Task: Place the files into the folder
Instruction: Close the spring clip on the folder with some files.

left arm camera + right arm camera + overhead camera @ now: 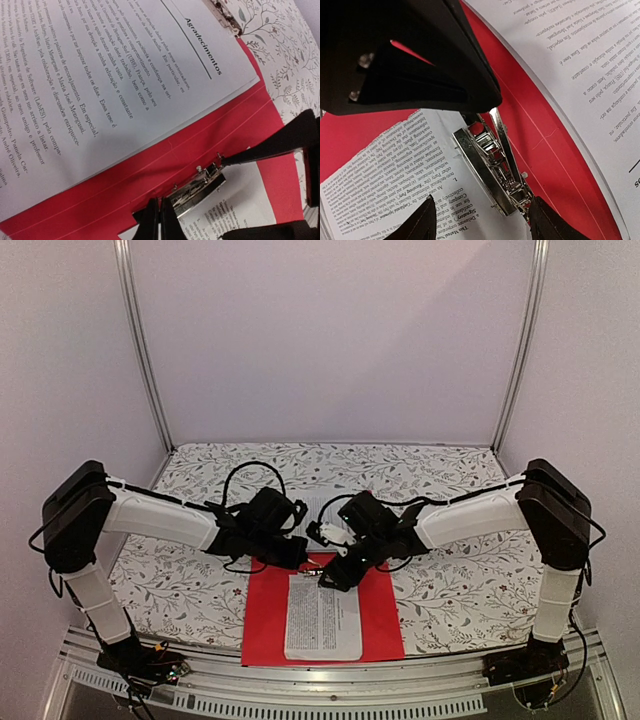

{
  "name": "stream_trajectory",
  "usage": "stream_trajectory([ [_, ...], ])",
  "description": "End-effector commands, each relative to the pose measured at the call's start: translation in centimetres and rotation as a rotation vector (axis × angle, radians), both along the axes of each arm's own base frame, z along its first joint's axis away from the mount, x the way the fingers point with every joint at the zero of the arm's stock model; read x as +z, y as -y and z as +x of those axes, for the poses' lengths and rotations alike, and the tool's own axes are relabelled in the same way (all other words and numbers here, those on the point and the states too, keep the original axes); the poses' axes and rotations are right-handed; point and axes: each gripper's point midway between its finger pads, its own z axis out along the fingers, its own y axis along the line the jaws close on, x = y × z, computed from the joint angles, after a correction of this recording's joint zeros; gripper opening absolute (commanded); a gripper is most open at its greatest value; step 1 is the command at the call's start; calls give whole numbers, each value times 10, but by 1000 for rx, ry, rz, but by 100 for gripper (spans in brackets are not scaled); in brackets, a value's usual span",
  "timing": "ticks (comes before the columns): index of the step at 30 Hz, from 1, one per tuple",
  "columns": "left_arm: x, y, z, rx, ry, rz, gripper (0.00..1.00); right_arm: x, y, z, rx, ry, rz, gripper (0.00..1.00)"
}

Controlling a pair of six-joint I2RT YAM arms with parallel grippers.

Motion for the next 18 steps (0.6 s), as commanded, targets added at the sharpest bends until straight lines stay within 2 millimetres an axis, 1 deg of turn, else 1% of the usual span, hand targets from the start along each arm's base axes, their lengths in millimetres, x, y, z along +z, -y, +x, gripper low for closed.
stream_trajectory([
  [1, -51, -33, -28, -42, -135, 111, 0, -12, 4, 14, 47, 59, -50, 63],
  [8, -57, -40, -35, -58, -154, 132, 0, -19, 7, 17, 95, 85, -71, 62],
  [14, -63, -43, -38, -57, -165, 146, 0, -11, 12, 20, 112, 94, -53, 62],
  [16, -67, -45, -39, -58, -171, 152, 0, -11, 13, 21, 120, 78, -42, 62],
  [18, -70, -47, -41, -55, -174, 156, 0, -14, 13, 18, 147, 43, -29, 61],
])
